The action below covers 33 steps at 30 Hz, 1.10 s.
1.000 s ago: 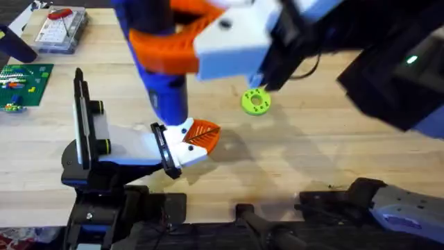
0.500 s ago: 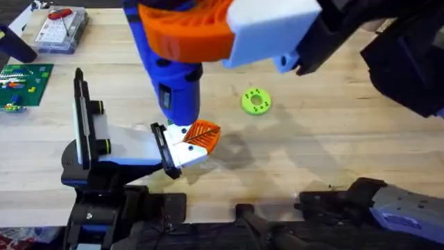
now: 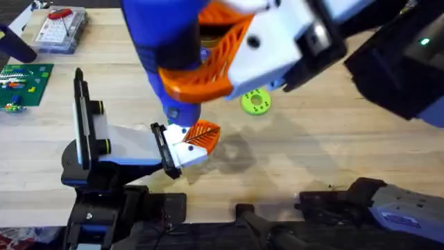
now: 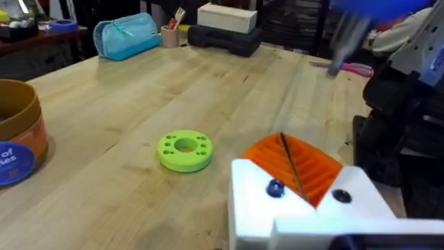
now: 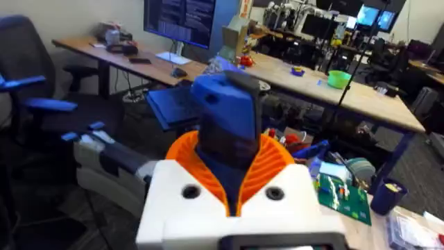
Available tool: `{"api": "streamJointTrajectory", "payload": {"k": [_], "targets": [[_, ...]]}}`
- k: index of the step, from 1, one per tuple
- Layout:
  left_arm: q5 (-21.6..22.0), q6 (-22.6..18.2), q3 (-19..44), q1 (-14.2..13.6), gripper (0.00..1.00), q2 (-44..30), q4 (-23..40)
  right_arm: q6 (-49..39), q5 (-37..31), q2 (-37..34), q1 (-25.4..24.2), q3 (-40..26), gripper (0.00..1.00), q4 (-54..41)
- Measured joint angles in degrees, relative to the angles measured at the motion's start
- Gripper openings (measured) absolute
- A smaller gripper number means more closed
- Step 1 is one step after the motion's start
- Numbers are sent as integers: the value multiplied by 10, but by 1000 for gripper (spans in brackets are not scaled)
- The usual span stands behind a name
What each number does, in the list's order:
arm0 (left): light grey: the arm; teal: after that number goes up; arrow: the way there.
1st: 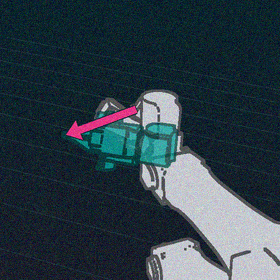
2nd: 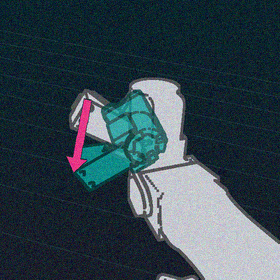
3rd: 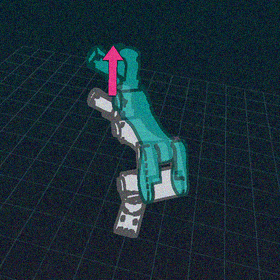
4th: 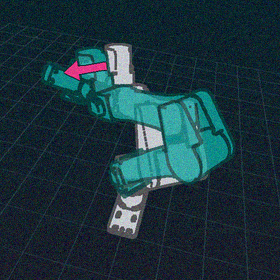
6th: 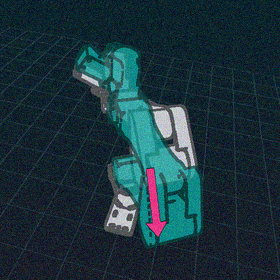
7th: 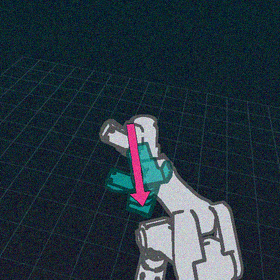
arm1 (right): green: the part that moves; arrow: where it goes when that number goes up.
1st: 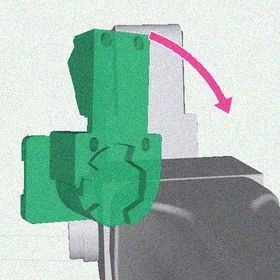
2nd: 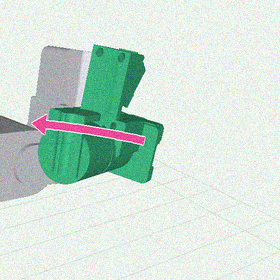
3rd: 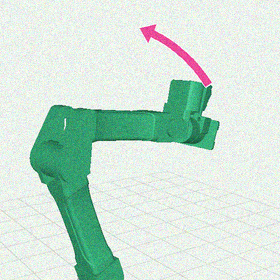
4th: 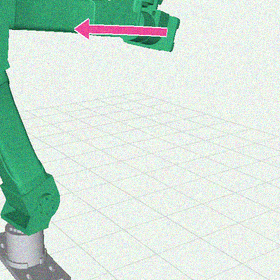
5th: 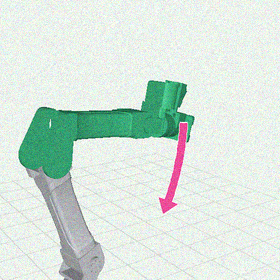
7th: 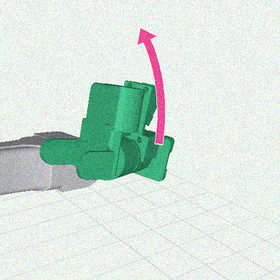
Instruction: Pick up the gripper from the table and insert it into the empty holder that is missing its gripper. Then pick up a screw, insert it into the mounting hole, and use the screwdriver to tighten it. Finally, clean up the table by picking up the vegetable and placing it into the bucket.
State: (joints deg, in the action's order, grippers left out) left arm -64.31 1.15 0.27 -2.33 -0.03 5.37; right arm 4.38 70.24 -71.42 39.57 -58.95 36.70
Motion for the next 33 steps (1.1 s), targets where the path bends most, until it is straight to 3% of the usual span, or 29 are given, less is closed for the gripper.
{"api": "streamJointTrajectory", "payload": {"k": [14,33], "targets": [[0,0,0,0,15,0,0,-77,0,-49,18,45,40,1],[0,0,0,0,15,0,0,-89,-5,-49,24,45,42,-1]]}}
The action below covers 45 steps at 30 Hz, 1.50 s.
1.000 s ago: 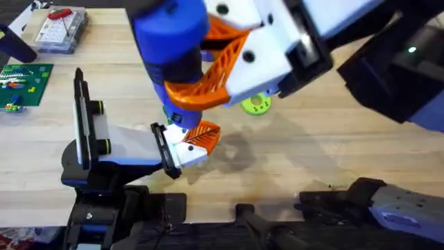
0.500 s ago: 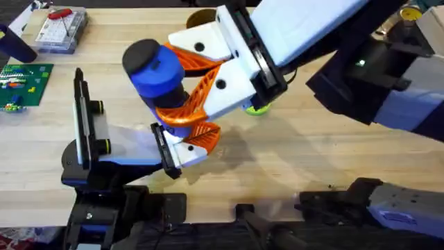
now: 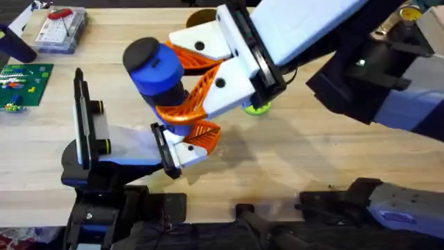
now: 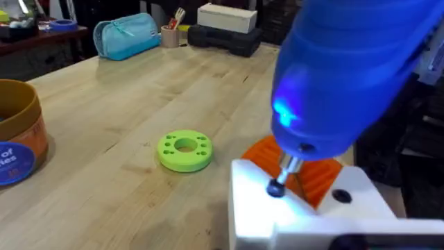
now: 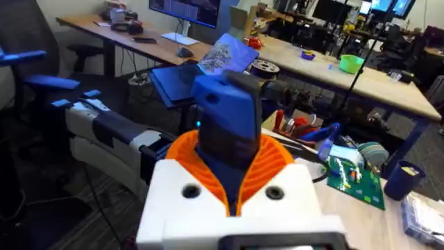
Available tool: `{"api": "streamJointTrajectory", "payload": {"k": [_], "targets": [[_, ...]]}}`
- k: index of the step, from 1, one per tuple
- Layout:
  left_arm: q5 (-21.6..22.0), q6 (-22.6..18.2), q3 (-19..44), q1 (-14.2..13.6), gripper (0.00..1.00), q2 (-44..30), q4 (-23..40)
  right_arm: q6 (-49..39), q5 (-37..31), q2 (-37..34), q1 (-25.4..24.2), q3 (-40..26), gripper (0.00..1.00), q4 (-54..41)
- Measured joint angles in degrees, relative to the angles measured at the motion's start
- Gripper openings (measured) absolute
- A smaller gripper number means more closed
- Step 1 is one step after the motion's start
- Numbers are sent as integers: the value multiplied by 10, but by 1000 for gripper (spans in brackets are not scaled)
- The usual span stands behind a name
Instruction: Pick up the gripper from the table and insert it into the empty holder that is missing its gripper. Then pick up a screw, insert it into the mounting hole, and use the screwdriver to tighten it. Finally, clean up the table by picking up the vegetable and placing it into the bucket.
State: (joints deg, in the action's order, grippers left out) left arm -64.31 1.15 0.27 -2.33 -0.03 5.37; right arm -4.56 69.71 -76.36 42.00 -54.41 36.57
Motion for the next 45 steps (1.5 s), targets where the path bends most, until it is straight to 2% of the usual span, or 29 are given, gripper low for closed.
{"api": "streamJointTrajectory", "payload": {"k": [45], "targets": [[0,0,0,0,15,0,2,-2,-30,0,0,0,41,-28]]}}
